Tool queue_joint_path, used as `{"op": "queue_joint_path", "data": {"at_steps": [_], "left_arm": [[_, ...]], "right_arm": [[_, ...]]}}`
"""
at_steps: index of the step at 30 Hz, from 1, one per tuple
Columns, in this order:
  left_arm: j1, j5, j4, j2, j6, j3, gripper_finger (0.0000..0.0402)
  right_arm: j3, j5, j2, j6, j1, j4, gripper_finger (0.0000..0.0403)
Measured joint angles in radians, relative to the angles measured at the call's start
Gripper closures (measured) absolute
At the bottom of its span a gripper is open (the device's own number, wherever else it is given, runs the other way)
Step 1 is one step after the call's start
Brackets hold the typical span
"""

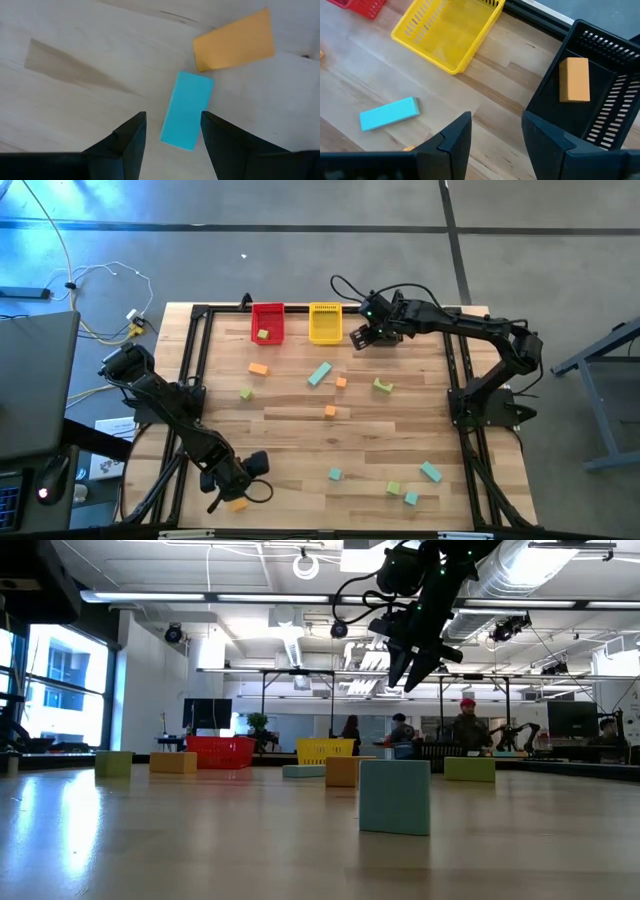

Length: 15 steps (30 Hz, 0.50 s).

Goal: Sort & place blocks by color
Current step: Put the blue block into the yellow basket

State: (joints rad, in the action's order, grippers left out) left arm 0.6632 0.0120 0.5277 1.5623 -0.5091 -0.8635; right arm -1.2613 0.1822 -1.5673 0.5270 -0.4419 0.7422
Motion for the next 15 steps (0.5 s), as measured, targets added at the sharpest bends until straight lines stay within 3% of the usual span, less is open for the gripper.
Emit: {"op": "queue_joint_path", "data": {"at_steps": [15], "left_arm": [[0.0,0.003,0.001,0.0,0.008,0.0,0.0248]], "right_arm": [[0.0,0.001,0.0,0.0,0.0,-0.009,0.0243]]}}
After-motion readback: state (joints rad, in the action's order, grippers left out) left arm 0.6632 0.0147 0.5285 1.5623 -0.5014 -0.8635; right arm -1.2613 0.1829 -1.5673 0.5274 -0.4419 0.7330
